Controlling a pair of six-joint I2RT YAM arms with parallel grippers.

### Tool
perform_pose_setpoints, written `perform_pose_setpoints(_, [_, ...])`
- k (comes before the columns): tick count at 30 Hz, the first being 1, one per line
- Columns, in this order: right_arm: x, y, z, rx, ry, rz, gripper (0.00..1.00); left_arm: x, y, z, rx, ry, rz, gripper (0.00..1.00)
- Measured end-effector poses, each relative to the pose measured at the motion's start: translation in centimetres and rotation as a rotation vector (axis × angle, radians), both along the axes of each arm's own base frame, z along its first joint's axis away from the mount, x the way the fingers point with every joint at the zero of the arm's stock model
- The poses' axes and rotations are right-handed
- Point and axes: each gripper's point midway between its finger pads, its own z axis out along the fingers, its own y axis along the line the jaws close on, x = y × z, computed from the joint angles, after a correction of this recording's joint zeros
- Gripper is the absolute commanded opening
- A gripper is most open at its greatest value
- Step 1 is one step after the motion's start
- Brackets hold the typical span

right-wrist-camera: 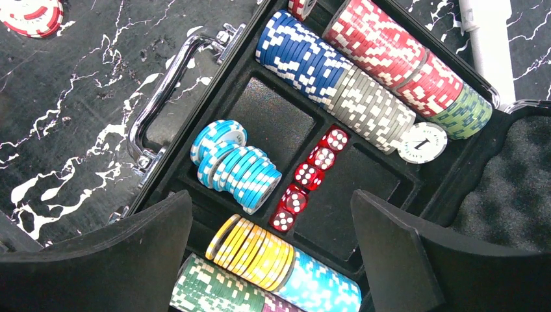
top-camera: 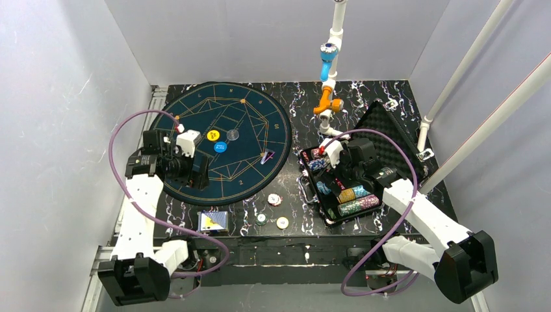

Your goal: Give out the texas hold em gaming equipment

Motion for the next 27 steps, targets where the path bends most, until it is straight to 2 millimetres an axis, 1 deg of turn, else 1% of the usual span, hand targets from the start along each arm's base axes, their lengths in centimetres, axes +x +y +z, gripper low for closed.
perform_pose_setpoints(3, [-0.1,0.0,0.0,-0.001,0.001,0.006,1.00,0.8,0.1,-0.2,0.005,0.029,-0.001,0.99])
perform_pose_setpoints(5, [-0.1,0.1,-0.1,-0.002,0.002,0.013,1.00,1.9,0.2,0.2,0.008,0.040,-0.004,0.99])
perform_pose_setpoints(10, [-0.2,0.1,-0.1,-0.001,0.004,0.021,1.00,6.3,-0.1,1.1,0.038,0.047,-0.023,0.99])
perform_pose_setpoints(13, [-0.2,0.1,-0.1,-0.003,0.004,0.022,1.00,8.8,-1.2,0.8,0.073,0.053,-0.057,0.99])
perform_pose_setpoints(14, [-0.2,0.1,-0.1,-0.003,0.004,0.022,1.00,9.3,-1.6,0.6,0.082,0.056,-0.068,0.99])
perform_pose_setpoints(17, [-0.3,0.1,-0.1,-0.005,0.006,0.023,1.00,11.5,-3.1,-0.6,0.134,0.088,-0.094,0.99])
perform_pose_setpoints(20, [-0.3,0.0,-0.2,-0.007,0.010,0.023,1.00,14.4,-4.3,-2.2,0.161,0.119,-0.101,0.90])
perform_pose_setpoints(24, [-0.4,0.0,-0.6,-0.016,0.023,0.025,1.00,18.2,-5.2,-5.3,0.178,0.173,-0.078,0.84])
perform_pose_setpoints(27, [-0.5,-0.1,-0.8,-0.022,0.032,0.026,1.00,19.8,-5.5,-7.6,0.189,0.216,-0.062,0.82])
